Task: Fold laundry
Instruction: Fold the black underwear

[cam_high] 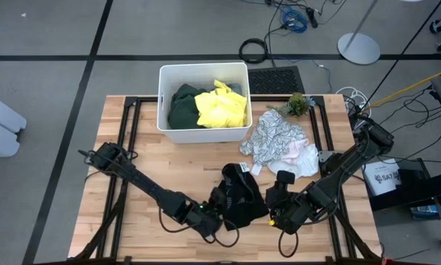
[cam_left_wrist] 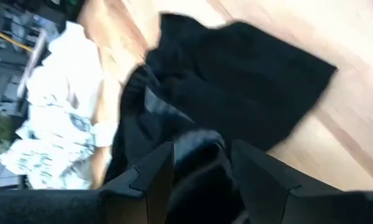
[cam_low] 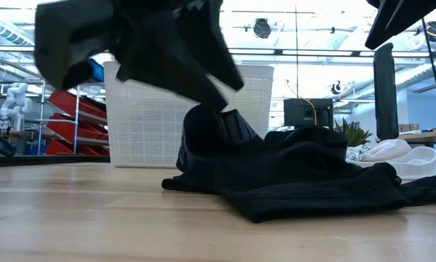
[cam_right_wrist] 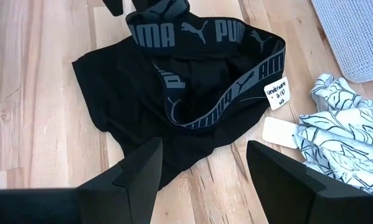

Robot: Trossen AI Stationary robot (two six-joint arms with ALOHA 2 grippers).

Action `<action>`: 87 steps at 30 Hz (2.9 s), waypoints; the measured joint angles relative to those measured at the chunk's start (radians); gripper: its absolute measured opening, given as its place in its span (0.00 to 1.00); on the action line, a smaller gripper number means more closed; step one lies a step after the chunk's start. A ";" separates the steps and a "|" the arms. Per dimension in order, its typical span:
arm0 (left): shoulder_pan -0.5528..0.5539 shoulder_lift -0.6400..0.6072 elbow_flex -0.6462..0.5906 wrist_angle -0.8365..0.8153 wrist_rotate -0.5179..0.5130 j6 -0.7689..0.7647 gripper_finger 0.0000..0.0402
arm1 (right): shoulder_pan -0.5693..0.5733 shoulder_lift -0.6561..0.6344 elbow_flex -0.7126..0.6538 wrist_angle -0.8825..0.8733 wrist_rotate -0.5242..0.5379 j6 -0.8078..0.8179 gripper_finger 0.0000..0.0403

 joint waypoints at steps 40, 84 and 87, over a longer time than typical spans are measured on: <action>0.058 0.002 0.333 -0.364 0.101 -0.323 0.43 | 0.000 0.000 0.000 0.037 -0.025 -0.041 0.54; 0.060 0.001 0.315 -0.631 0.113 -0.041 0.80 | 0.000 0.000 0.000 0.044 -0.025 -0.056 0.54; 0.055 0.008 0.283 -0.612 0.109 0.123 0.80 | 0.000 0.000 0.000 0.044 -0.025 -0.060 0.54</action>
